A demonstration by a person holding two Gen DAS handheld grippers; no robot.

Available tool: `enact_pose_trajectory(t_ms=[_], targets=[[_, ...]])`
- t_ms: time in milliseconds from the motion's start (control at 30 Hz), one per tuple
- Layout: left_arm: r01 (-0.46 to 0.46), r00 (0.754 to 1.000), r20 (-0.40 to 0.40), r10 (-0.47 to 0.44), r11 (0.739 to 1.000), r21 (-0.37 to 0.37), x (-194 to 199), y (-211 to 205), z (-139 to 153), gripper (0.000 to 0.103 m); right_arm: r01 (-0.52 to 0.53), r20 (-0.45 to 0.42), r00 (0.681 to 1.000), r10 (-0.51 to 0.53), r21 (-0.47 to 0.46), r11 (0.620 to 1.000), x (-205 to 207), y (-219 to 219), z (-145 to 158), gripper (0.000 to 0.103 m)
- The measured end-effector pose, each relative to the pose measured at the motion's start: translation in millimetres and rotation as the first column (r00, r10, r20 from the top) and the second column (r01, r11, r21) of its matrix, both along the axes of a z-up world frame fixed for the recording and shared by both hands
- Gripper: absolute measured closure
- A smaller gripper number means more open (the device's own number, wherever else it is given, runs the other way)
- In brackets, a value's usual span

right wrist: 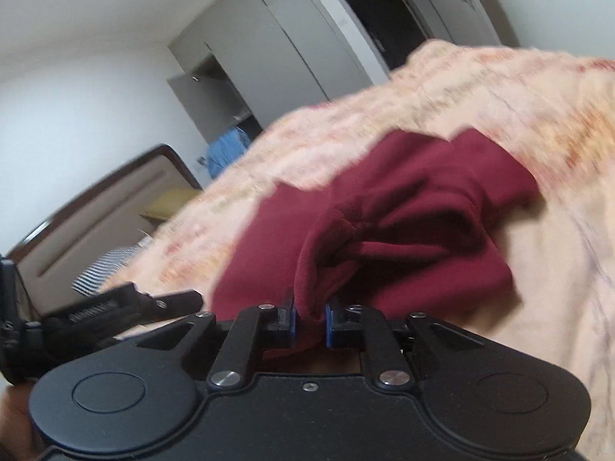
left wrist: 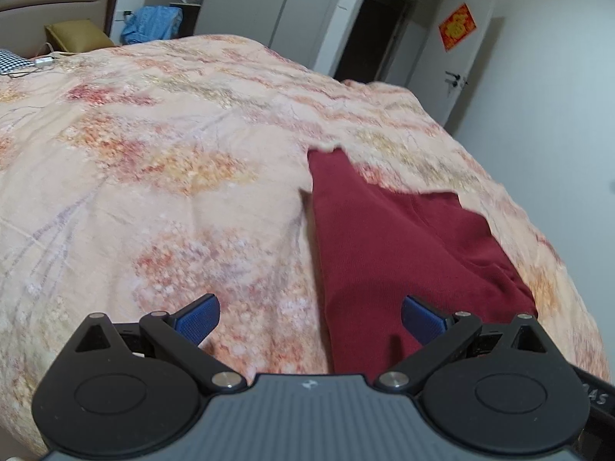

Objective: Fold small clothes

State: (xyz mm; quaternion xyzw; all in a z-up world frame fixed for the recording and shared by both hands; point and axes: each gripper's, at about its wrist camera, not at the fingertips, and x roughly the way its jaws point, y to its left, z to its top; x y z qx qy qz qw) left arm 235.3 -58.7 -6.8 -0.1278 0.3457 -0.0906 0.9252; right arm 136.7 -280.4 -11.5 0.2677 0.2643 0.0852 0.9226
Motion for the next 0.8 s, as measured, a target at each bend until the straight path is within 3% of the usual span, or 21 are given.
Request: enact_pose_trajectory(t_ms=[100, 133, 233, 300, 467, 567, 700, 800], targets=[[0.023, 0.998, -0.056, -0.022, 1.000, 0.021, 3.7, -6.4, -13.7, 0.000, 0.001, -0.024, 1.000, 0.000, 0.038, 0.999, -1.6, -4.0, -12.0, 0.089], [0.032, 0.997, -0.065, -0.030, 0.999, 0.030, 3.8, -8.4, -17.9, 0.000, -0.013, -0.015, 1.000, 0.013, 0.048, 0.999, -3.1, -5.3, -11.7, 0.084], [0.040, 0.998, -0.055, -0.037, 0.997, 0.064, 1.2, -12.2, -21.8, 0.000, -0.056, 0.015, 0.998, 0.055, 0.045, 0.997, -7.8, -13.5, -8.1, 0.062], [0.039, 0.998, -0.055, -0.035, 0.997, 0.066, 1.9, -13.0, -22.0, 0.000, -0.057, 0.032, 0.998, 0.056, 0.022, 0.998, -11.5, -21.9, -2.8, 0.040], [0.041, 0.998, -0.046, -0.038, 0.997, 0.071, 1.4, -14.2, -24.0, 0.000, 0.027, 0.071, 0.997, -0.025, -0.034, 0.999, -4.3, -54.5, 11.2, 0.032], [0.043, 0.998, -0.038, -0.041, 0.997, 0.066, 2.0, -14.5, -23.6, 0.000, 0.065, 0.055, 0.997, -0.062, -0.063, 0.996, 24.3, -79.2, 14.6, 0.033], [0.046, 0.999, -0.021, -0.045, 0.998, 0.049, 2.3, -14.5, -24.7, 0.000, 0.066, 0.014, 0.998, -0.065, -0.080, 0.995, 75.0, -104.2, 9.8, 0.059], [0.049, 0.999, -0.016, -0.048, 0.997, 0.052, 4.1, -16.7, -26.6, 0.000, 0.041, -0.019, 0.999, -0.043, -0.086, 0.995, 102.0, -110.0, 6.1, 0.063]])
